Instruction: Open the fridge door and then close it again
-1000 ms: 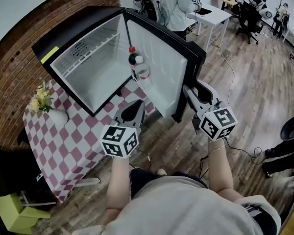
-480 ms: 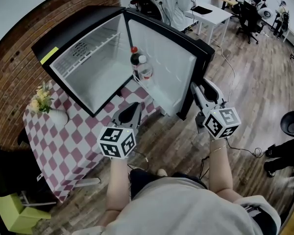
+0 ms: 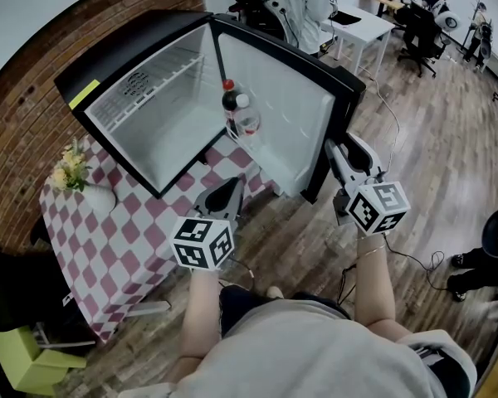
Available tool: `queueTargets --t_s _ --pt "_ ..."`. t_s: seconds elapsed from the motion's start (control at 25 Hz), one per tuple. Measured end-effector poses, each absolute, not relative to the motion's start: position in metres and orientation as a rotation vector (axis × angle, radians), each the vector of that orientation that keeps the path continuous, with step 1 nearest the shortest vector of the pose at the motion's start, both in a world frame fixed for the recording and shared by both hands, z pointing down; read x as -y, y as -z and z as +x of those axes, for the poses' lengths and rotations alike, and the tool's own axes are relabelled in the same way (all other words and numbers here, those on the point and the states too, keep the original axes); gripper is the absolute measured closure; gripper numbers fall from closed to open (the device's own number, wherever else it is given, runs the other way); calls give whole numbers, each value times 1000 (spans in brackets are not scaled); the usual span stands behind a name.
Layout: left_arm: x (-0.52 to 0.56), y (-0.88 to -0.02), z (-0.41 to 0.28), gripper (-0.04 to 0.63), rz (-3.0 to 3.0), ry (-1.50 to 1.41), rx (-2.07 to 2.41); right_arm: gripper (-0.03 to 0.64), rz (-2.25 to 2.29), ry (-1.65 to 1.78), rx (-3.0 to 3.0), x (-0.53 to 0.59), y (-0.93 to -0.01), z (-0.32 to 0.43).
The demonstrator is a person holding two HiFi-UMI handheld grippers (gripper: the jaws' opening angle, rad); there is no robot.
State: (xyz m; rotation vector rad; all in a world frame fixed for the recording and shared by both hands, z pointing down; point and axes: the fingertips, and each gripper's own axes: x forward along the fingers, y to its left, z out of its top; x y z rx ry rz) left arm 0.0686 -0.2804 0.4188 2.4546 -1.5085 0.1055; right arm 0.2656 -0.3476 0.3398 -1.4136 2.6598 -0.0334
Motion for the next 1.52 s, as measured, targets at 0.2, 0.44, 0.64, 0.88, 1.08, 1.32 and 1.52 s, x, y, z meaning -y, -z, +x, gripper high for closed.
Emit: queueTargets --t_s 0.2,0.44,0.64,0.88,1.08,1.32,1.52 --pt "280 -420 69 577 2455 -113 1506 468 -1405 36 -2670 348 -340 266" --pt "278 -421 65 577 2446 -120 1516 466 -1411 33 -2656 349 -340 267" --pt "276 -421 58 577 2431 -108 1536 465 -1392 48 -2657 346 -343 264" --pt "269 -424 61 577 2415 -104 1541 462 -1360 39 -2671 341 -338 260" --pt "261 -420 64 577 2417 -98 1543 462 -1277 43 -2733 329 -344 246" --pt "252 -422 55 577 2387 -101 1574 460 -1126 -38 -2858 305 -346 214" --pt "246 -419 48 577 2370 -83 1597 465 -921 -110 -2968 284 -346 180"
